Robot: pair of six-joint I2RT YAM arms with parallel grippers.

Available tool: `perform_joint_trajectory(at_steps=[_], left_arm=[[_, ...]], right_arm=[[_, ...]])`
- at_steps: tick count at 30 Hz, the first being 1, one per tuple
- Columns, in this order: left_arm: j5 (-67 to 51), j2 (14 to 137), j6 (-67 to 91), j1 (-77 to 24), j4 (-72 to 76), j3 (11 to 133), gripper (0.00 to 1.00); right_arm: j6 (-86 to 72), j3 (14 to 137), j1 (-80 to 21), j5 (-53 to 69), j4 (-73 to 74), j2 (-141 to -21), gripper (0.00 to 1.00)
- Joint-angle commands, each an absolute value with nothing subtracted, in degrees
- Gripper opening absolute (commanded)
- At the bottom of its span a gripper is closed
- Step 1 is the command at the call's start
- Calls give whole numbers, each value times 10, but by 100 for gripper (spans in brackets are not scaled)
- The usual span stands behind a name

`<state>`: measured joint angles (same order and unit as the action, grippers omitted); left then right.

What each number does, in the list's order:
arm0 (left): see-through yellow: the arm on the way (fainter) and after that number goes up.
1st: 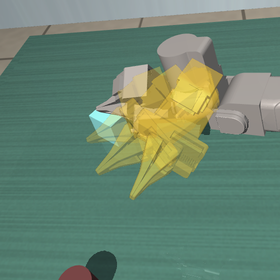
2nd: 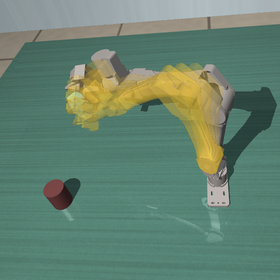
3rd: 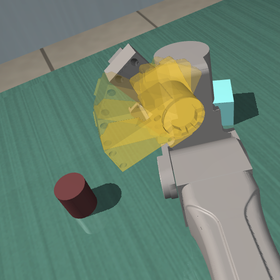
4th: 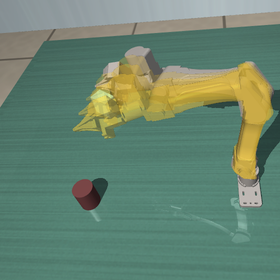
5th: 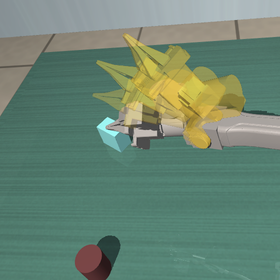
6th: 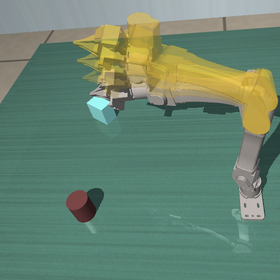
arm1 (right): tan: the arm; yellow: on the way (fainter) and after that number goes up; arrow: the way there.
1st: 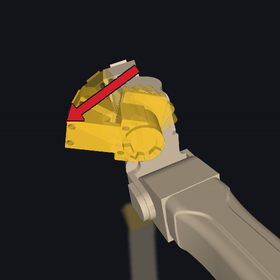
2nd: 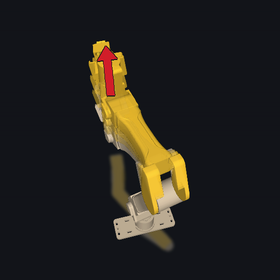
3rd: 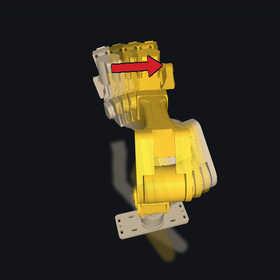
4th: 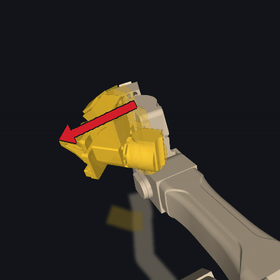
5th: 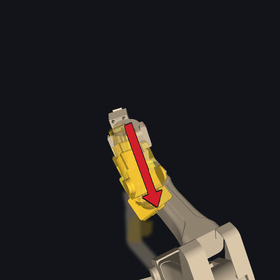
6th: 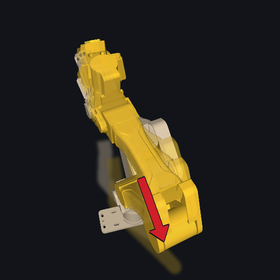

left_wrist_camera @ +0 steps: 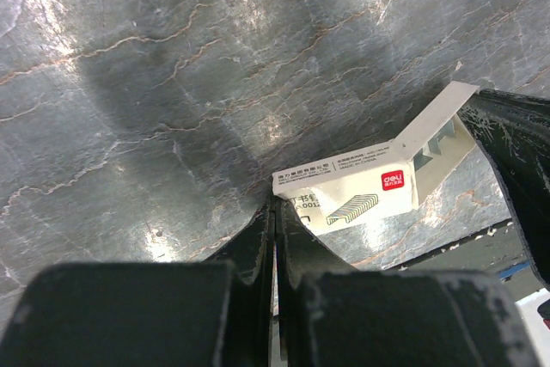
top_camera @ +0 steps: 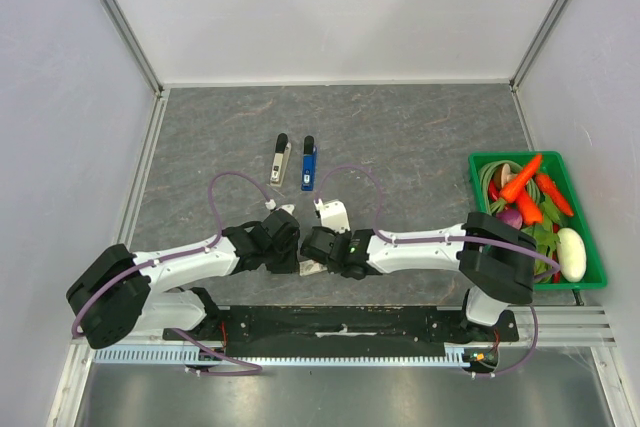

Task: Unload the staples from the stapler

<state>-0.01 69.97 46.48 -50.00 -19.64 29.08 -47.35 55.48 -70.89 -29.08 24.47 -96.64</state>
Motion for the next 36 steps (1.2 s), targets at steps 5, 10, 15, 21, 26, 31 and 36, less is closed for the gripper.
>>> perform_joint_trajectory(at_steps=[5, 10, 15, 21, 26, 31, 36], left_arm=[[13, 693, 468, -501, -192, 295, 2], [14, 695, 468, -501, -192, 295, 2], [14, 697, 468, -501, -191, 297, 2], [15, 698, 468, -501, -190, 297, 2], [12, 698, 468, -502, -190, 297, 2], [10, 697, 469, -502, -190, 296, 2], [5, 692, 476, -504, -189, 290, 2]], right_arm=[[-487, 580, -725, -323, 262, -973, 0], [-493, 576, -729, -337, 279, -968, 0], [-497, 574, -732, -340, 285, -964, 0], [-504, 575, -737, -343, 285, -967, 0], [-511, 582, -738, -343, 285, -972, 0], [-526, 588, -740, -348, 285, -975, 0], [-549, 587, -741, -359, 285, -970, 0]])
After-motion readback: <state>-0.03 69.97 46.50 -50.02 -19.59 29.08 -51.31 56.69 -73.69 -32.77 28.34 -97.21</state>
